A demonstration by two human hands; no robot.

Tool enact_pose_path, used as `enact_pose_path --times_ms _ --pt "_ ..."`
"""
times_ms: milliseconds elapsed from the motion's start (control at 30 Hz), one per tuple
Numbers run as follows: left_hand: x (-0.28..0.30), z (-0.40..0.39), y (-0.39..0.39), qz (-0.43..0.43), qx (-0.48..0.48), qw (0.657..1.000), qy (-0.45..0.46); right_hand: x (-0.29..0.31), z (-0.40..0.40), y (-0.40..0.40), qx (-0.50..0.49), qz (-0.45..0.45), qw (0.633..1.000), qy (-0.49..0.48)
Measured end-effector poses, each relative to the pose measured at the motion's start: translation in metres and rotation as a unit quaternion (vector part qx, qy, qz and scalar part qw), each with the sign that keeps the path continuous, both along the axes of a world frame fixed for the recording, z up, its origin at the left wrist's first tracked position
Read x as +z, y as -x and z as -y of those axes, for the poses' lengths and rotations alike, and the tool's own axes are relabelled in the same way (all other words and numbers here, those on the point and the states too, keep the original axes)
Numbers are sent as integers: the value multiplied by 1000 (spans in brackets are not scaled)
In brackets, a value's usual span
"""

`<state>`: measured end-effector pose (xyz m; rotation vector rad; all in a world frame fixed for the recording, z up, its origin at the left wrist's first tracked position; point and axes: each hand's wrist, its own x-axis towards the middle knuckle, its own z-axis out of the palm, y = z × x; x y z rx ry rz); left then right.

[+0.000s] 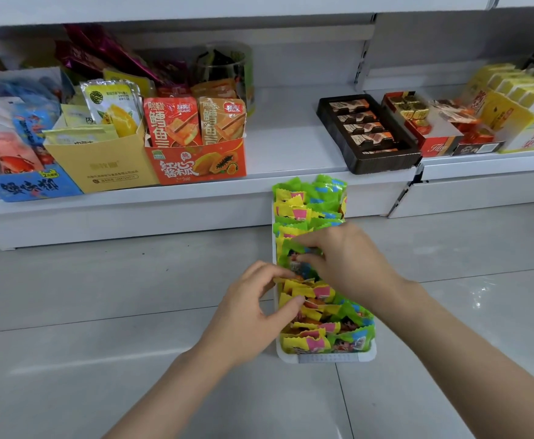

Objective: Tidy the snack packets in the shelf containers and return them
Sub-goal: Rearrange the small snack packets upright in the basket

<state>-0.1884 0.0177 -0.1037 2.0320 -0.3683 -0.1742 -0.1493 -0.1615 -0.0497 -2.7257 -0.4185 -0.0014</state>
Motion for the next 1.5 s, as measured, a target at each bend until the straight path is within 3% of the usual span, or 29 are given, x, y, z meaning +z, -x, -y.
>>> enact_pose_path --times_ms 100,200,433,600,900,1000,1100,1200,1400,1500 --pt "-5 -2 0 -40 23 996 72 -5 -3 1 12 -56 997 55" --pt "-6 -4 1 -47 21 995 80 3 5 -1 -27 -55 998 -32" --pt "-8 -5 1 -31 10 997 66 -1 3 -11 -84 -35 995 40" --pt "-4 -3 2 -41 3 995 87 -7 -3 -9 -49 -78 990 103" --pt "-5 -3 2 -53 25 995 79 -8 2 -12 -13 -90 992 91" --pt "-1 -1 -2 -32 22 997 63 2 18 -17 -36 -81 996 6" --pt "1 -2 -6 -61 19 997 51 9 28 -20 -91 9 995 -50" --pt "3 -1 -10 -68 26 997 26 8 24 -22 -96 17 994 -53" --pt "4 2 -19 1 -8 1000 -17 -5 14 -18 -76 4 996 -34" --pt "1 -3 -22 32 -23 995 -88 -6 8 -19 -64 -1 998 -20"
